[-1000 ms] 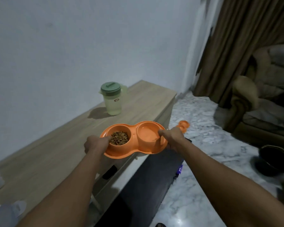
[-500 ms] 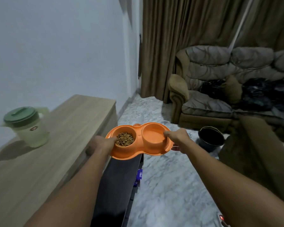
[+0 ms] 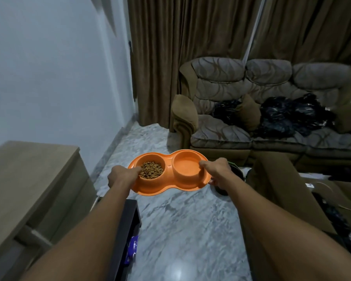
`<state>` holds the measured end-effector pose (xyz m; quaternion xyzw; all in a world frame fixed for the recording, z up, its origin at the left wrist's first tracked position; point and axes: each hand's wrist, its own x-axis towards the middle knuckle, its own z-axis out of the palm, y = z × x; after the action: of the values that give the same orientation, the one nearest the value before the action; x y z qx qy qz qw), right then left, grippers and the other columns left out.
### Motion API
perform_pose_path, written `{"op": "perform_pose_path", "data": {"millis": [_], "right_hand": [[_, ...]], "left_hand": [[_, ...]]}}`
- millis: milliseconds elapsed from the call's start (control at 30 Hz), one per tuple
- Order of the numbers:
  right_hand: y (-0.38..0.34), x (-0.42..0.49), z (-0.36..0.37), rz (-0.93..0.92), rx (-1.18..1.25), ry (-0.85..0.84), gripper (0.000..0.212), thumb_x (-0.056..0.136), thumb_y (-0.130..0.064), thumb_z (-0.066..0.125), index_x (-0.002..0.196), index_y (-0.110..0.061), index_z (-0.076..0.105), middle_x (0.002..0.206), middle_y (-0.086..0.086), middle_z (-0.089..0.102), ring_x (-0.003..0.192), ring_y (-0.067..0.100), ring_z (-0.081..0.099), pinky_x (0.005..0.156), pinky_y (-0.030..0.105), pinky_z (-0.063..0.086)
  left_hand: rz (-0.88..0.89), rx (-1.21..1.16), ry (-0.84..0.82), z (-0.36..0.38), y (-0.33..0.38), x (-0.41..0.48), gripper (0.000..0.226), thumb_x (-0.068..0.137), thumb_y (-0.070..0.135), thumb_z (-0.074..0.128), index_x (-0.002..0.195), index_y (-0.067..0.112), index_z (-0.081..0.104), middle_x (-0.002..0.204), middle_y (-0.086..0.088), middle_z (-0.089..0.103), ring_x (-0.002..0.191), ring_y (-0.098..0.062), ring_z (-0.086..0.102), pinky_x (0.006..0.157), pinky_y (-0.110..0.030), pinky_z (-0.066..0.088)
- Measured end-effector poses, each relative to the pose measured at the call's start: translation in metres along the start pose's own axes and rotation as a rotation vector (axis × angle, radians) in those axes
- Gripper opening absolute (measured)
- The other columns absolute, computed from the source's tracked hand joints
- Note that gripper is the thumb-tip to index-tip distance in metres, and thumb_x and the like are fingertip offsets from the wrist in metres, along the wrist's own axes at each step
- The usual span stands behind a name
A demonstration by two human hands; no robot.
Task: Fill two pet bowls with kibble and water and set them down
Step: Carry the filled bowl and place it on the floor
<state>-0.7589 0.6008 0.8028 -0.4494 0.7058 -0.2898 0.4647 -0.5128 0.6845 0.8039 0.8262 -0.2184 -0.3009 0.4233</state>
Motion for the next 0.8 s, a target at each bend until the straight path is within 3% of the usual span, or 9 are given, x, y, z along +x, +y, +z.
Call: {"op": "perform_pose_path", "data": {"millis": [167, 300, 467, 633, 700, 800], "right_hand": [[-0.018, 0.069, -0.006, 0.029, 0.039, 0.023, 0.041, 0.073, -0.025, 0.076, 0.104, -0.003, 0.063, 0.107, 0.019, 0.068, 0.098, 0.037, 0.066, 0.056, 0.035, 0.053], [-0.046, 0.133, 0.000, 0.047, 0.049, 0.030, 0.041, 0.073, -0.028, 0.075, 0.106, -0.004, 0.064, 0.107, 0.018, 0.068, 0.097, 0.036, 0.066, 0.058, 0.036, 0.053], [-0.093, 0.204, 0.010, 0.068, 0.076, 0.069, 0.042, 0.076, -0.026, 0.075, 0.110, -0.005, 0.061, 0.113, 0.017, 0.065, 0.103, 0.036, 0.063, 0.062, 0.039, 0.053], [-0.138, 0.274, 0.020, 0.070, 0.092, 0.079, 0.034, 0.081, -0.021, 0.074, 0.104, -0.003, 0.059, 0.111, 0.017, 0.062, 0.095, 0.036, 0.064, 0.047, 0.036, 0.054], [-0.155, 0.305, 0.024, 0.051, 0.083, 0.075, 0.033, 0.082, -0.020, 0.073, 0.103, -0.003, 0.055, 0.108, 0.016, 0.059, 0.088, 0.032, 0.060, 0.042, 0.030, 0.047], [-0.180, 0.363, 0.035, 0.021, 0.054, 0.056, 0.029, 0.078, -0.020, 0.074, 0.094, -0.001, 0.060, 0.105, 0.017, 0.064, 0.082, 0.030, 0.059, 0.046, 0.025, 0.040]], "left_hand": [[0.028, 0.050, -0.025, 0.055, 0.043, 0.045, 0.040, 0.071, 0.034, 0.081, 0.070, 0.007, 0.051, 0.090, -0.018, 0.063, 0.086, -0.036, 0.064, 0.080, -0.049, 0.058], [0.053, 0.064, -0.063, 0.097, 0.083, 0.101, 0.042, 0.072, 0.035, 0.081, 0.084, 0.000, 0.060, 0.092, -0.019, 0.064, 0.088, -0.037, 0.064, 0.081, -0.050, 0.058], [0.073, 0.084, -0.106, 0.140, 0.137, 0.168, 0.043, 0.074, 0.035, 0.079, 0.089, 0.000, 0.059, 0.094, -0.019, 0.061, 0.091, -0.037, 0.062, 0.083, -0.050, 0.057], [0.082, 0.130, -0.106, 0.181, 0.185, 0.233, 0.042, 0.074, 0.036, 0.078, 0.085, 0.001, 0.058, 0.093, -0.019, 0.062, 0.089, -0.039, 0.064, 0.081, -0.049, 0.058], [0.073, 0.131, -0.098, 0.198, 0.202, 0.257, 0.044, 0.074, 0.038, 0.078, 0.088, 0.000, 0.060, 0.094, -0.019, 0.064, 0.088, -0.039, 0.065, 0.080, -0.049, 0.058], [0.039, 0.146, -0.059, 0.224, 0.224, 0.298, 0.044, 0.071, 0.039, 0.078, 0.087, 0.002, 0.060, 0.094, -0.019, 0.066, 0.087, -0.039, 0.066, 0.079, -0.049, 0.058]]}}
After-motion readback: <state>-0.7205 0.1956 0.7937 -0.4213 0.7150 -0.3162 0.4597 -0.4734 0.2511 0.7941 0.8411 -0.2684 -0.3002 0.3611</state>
